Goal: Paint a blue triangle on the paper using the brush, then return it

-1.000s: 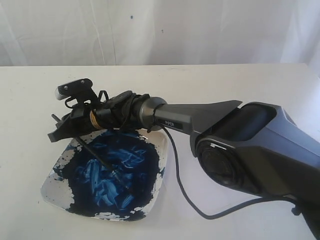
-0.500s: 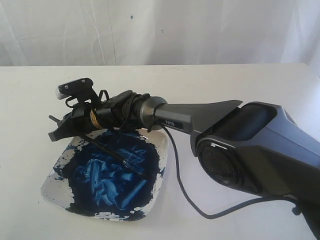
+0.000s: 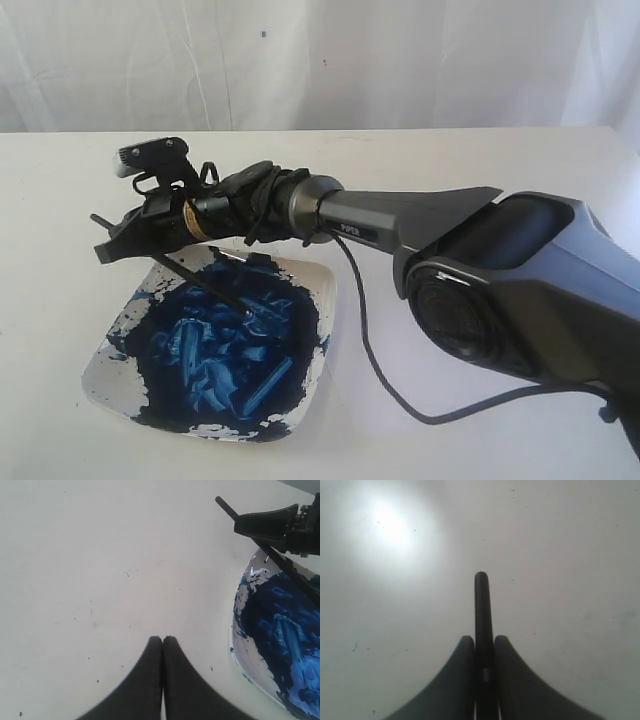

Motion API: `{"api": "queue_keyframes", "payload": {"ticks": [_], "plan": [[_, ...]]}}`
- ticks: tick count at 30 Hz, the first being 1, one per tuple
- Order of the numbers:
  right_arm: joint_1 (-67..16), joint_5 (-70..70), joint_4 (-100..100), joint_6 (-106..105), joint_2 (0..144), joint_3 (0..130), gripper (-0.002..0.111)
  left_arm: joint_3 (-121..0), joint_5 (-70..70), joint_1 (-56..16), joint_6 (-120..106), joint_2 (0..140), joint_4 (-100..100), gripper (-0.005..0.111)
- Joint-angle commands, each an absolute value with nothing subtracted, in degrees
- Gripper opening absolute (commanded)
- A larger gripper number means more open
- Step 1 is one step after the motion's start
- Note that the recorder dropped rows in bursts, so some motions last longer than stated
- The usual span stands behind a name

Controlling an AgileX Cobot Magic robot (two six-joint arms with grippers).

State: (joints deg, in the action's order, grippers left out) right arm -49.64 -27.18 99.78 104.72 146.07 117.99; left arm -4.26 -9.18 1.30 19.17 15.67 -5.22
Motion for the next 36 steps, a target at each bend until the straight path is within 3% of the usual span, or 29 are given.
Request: {"api": "queue_keyframes", "payload": {"ticks": [1,21,36], "plan": [[-48.45,-30.01,99.95,105.21,142.46,118.21,0.005,-4.59,-9.07,1.36,19.1,15.39,-5.49,0.0],[-47.05,-36.1,99.95,105.21,140.36,117.96,0.0,-4.59,-9.07,1.36,19.1,15.39,-5.49,0.0],[-48.58,-28.41,95.27,100.15,147.13,117.96,0.0,-4.59,-9.07,1.36,19.1,15.39,-5.49,0.0]]}}
